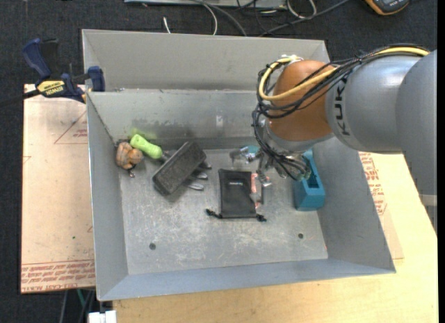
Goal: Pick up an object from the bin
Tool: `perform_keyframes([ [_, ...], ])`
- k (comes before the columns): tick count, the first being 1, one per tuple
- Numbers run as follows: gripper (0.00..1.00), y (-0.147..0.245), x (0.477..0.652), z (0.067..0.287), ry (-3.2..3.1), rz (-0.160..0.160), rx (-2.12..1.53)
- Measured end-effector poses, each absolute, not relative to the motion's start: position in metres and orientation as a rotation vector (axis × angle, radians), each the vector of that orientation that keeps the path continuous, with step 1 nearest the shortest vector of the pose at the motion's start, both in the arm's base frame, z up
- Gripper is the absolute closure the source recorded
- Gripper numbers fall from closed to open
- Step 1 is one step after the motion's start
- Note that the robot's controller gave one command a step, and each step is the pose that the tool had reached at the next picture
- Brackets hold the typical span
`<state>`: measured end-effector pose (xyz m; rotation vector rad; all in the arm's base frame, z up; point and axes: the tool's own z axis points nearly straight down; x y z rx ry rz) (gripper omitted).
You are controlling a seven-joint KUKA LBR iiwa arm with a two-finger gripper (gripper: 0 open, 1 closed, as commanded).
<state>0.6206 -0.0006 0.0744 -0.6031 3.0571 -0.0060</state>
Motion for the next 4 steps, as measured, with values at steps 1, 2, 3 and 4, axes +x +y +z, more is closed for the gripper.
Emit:
perform_keyframes([
  [1, 1.0, 0.014, 0.644, 0.162, 3.113, 0.009, 0.13],
  [2, 1.0, 0.014, 0.643, 0.16, 3.117, 0.007, 0.128],
  [3, 1.0, 0.027, 0.632, 0.22, 3.12, 0.008, 0.136],
  [4, 1.0, 0.02, 0.637, 0.254, 3.119, 0.01, 0.136],
])
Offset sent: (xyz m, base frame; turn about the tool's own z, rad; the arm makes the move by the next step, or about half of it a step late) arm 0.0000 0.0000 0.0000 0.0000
